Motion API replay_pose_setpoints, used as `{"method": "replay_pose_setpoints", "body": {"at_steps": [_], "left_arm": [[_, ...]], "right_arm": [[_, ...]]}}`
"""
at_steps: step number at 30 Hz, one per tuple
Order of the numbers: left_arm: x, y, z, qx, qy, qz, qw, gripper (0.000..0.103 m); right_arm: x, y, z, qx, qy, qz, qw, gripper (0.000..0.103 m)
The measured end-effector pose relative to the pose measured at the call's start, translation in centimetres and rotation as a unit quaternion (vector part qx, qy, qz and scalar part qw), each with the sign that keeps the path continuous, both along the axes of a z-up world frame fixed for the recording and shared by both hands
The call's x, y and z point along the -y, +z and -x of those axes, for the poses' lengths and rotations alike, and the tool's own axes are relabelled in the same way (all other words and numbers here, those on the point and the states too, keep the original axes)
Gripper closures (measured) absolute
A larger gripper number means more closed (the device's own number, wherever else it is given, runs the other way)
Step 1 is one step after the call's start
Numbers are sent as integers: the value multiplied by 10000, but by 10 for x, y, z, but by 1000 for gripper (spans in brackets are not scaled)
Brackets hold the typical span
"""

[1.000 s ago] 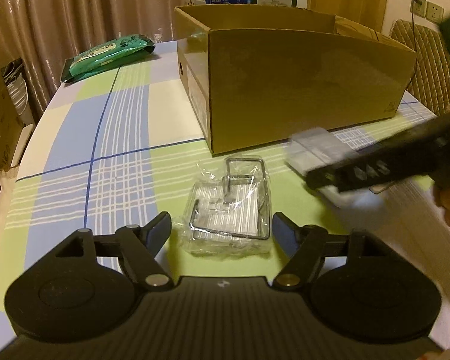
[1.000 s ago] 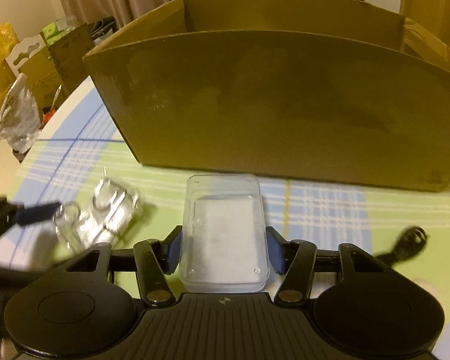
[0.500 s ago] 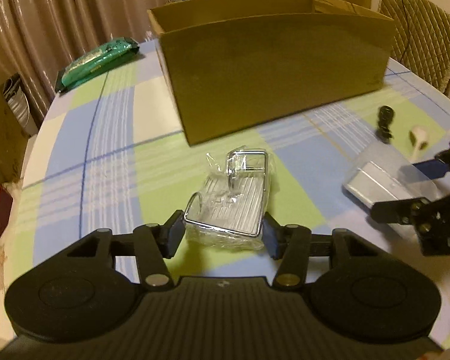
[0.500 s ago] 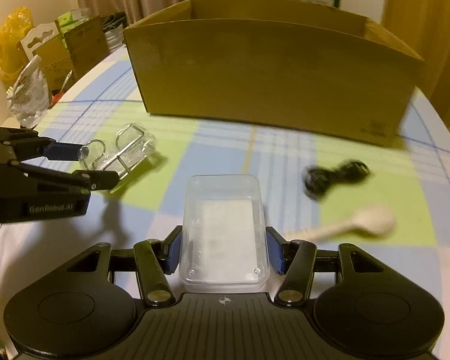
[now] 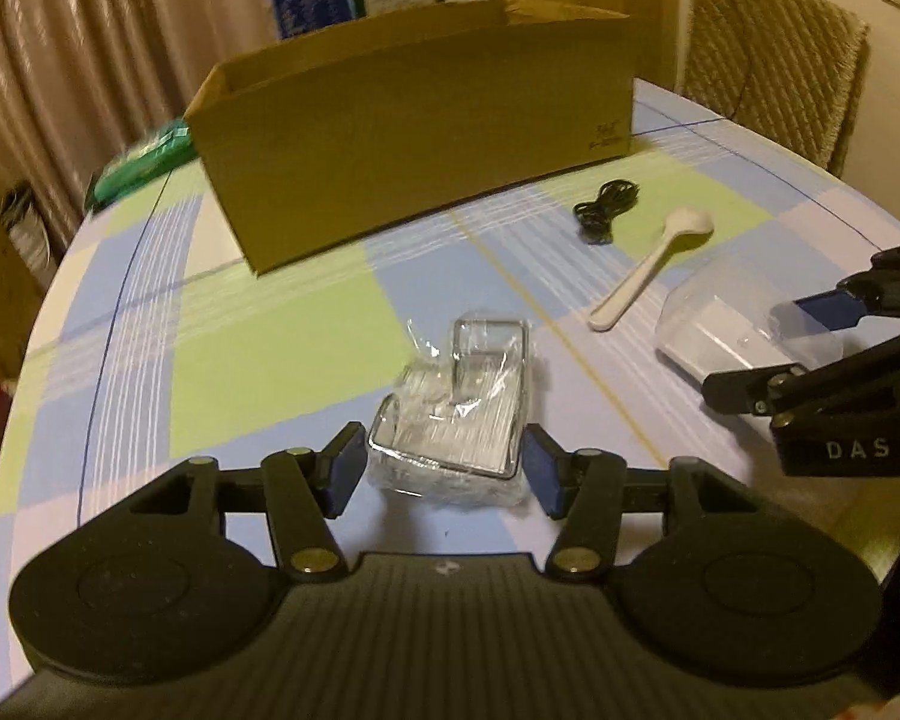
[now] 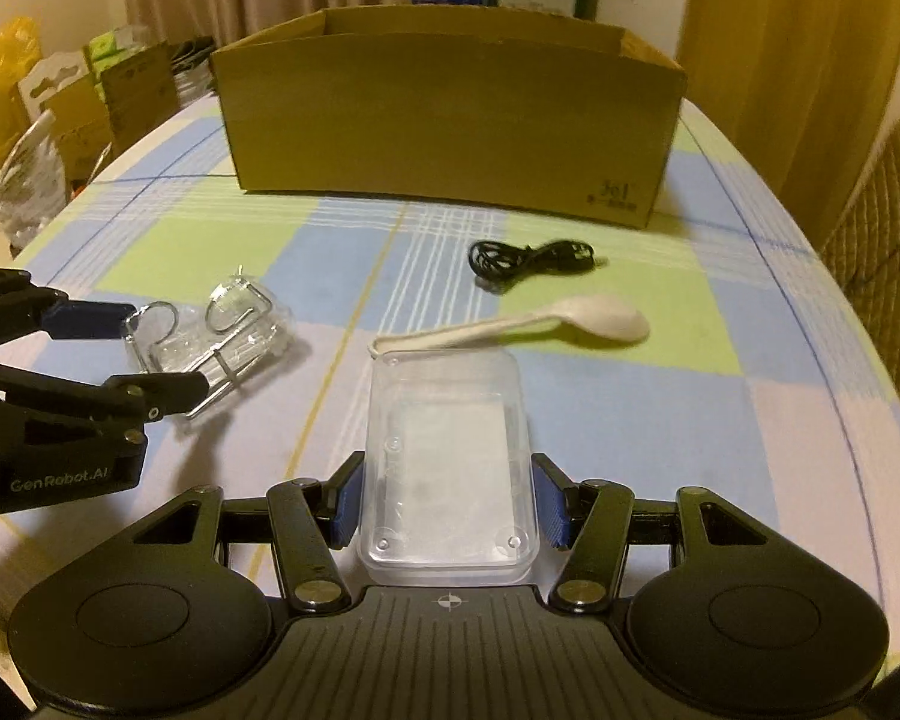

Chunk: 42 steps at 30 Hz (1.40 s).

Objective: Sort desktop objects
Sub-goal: 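Lift the container and wire rack and carry both toward the cardboard box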

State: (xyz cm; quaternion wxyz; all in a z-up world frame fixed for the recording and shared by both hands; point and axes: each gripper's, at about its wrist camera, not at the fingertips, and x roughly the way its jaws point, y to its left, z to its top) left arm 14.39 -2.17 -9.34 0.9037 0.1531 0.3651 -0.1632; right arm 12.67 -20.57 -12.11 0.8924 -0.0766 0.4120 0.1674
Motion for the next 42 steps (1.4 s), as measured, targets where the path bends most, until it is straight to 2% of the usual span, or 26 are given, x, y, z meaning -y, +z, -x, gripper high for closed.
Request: {"method": "replay_pose_setpoints", "body": {"at_steps": [4, 7, 11, 14, 17, 20, 23, 34, 36, 37, 42], "left_arm": [[-2, -1, 0, 141, -118, -32, 9998, 28], [-3, -3, -3, 182, -217, 2, 9996, 24], [-1, -5, -7, 232, -362, -1, 9991, 24], [-1, -7, -12, 135, -368, 77, 9992, 26], [0, -11, -12, 10, -384, -36, 9993, 40], [0, -13, -11, -45, -398, 9, 9992, 42], [1, -14, -10, -141, -440, 64, 9989, 49], [1, -8, -4, -287, -260, 369, 9986, 54], [1, -8, -4, -297, -222, 389, 9986, 54], [1, -8, -4, -297, -216, 388, 9986, 54], [2, -8, -5, -312, -156, 421, 9985, 54]], "right_arm": [[2, -3, -2, -39, 4, -56, 10000, 48], [4, -7, -2, -33, -21, -4, 10000, 40], [4, -9, -1, -37, -12, 6, 10000, 38], [5, -10, -1, -25, -38, 10, 10000, 37], [5, -11, -2, -6, -66, 21, 10000, 37], [4, -10, -2, 26, -74, 50, 10000, 37], [4, -10, -1, 60, -63, 82, 9999, 37], [3, -10, 0, 105, -56, 138, 9998, 37], [3, -10, 0, 107, -52, 139, 9998, 41], [3, -10, 0, 104, -29, 118, 9999, 49], [2, -10, 1, 143, -6, 127, 9998, 50]]}}
